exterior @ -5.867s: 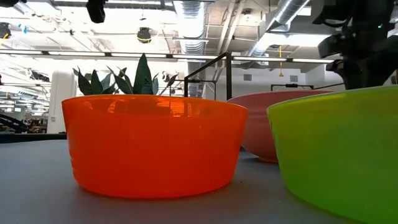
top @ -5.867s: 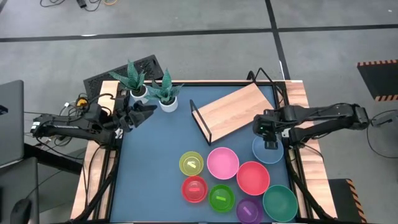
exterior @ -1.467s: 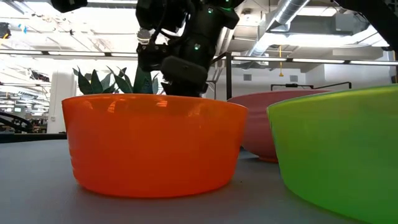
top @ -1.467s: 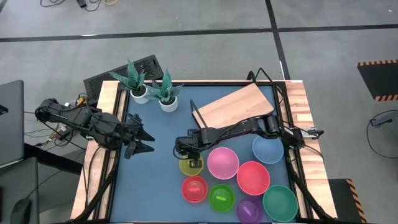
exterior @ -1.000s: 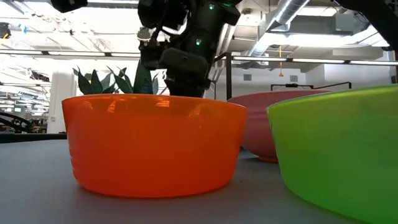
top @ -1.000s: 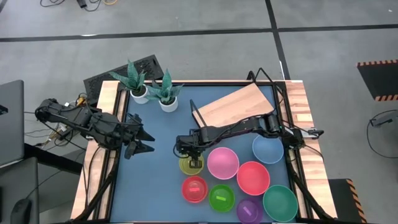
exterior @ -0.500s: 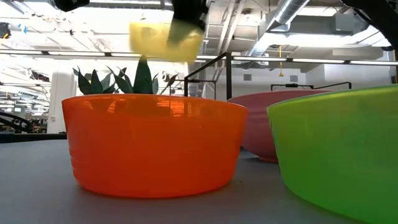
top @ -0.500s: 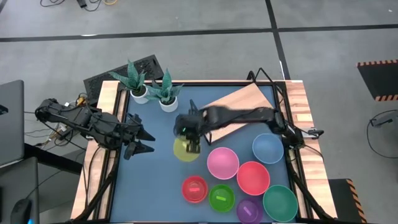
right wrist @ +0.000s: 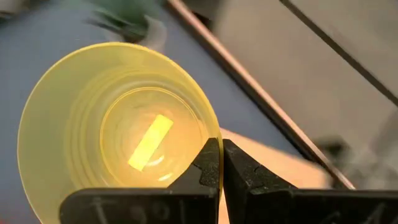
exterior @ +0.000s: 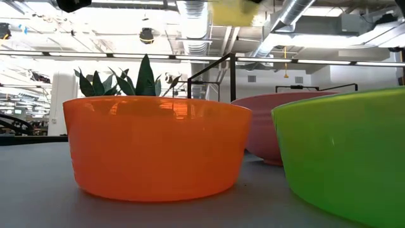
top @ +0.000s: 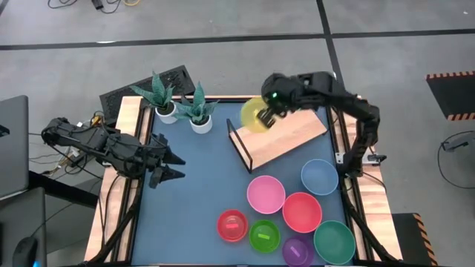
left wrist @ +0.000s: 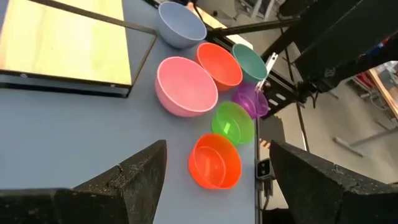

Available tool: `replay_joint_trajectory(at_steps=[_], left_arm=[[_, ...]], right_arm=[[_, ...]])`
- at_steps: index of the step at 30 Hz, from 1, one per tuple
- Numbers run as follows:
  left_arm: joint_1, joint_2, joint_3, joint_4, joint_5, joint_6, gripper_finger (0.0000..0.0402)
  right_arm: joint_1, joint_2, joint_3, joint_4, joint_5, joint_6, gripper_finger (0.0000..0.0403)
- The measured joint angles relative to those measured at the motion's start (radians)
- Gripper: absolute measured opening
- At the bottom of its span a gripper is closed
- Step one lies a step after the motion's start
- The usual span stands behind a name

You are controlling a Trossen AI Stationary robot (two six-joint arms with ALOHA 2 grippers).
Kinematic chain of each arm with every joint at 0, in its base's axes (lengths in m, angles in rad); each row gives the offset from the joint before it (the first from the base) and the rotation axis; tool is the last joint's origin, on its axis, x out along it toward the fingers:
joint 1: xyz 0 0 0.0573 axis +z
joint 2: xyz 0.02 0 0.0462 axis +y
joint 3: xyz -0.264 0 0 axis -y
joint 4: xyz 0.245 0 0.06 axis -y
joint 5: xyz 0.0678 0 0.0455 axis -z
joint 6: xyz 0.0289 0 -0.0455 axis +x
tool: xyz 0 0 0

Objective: Place and stack bowls onto a shelf
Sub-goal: Put the small yellow bowl on the shelf

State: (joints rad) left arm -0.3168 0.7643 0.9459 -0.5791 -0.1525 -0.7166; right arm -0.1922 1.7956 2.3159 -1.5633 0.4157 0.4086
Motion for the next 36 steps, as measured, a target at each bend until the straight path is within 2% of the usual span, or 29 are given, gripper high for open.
replay_joint_trajectory(at_steps=[2,5,8,10,15,19,22,30,32,36], left_arm=[[0.000,0.001,0.000,0.002,-0.013,0.003,0.0269],[0.000,0.001,0.000,0.002,-0.017,0.006,0.0269],[0.000,0.001,0.000,0.002,-0.017,0.005,0.0269],[0.000,0.001,0.000,0.002,-0.016,0.009,0.0269],[0.000,0.001,0.000,0.001,-0.017,0.034,0.0269],[0.000,0.001,0.000,0.001,-0.017,0.047,0.0269],[0.000,0.001,0.000,0.001,-0.017,0.055,0.0269],[0.000,0.001,0.000,-0.005,-0.043,0.049,0.0269],[0.000,0.001,0.000,-0.019,-0.043,0.037,0.0269],[0.000,0.001,0.000,-0.043,-0.043,0.010,0.0269]], right_arm=[[-0.043,-0.013,-0.032,-0.001,0.024,0.025,0.0023],[-0.110,-0.084,-0.166,0.015,-0.015,0.040,0.0023],[-0.176,-0.184,-0.362,0.012,-0.025,0.106,0.0023],[-0.208,-0.255,-0.512,0.074,-0.025,0.168,0.0023],[-0.254,-0.489,-0.870,0.284,-0.063,0.448,0.0023],[-0.202,-0.606,-1.076,0.332,-0.045,0.779,0.0023],[-0.119,-0.667,-1.188,0.367,-0.010,1.066,0.0023],[-0.047,-0.710,-1.379,0.401,0.008,1.592,0.0023],[-0.050,-0.709,-1.408,0.436,0.009,1.677,0.0023],[-0.134,-0.709,-1.438,0.474,-0.008,1.708,0.0023]])
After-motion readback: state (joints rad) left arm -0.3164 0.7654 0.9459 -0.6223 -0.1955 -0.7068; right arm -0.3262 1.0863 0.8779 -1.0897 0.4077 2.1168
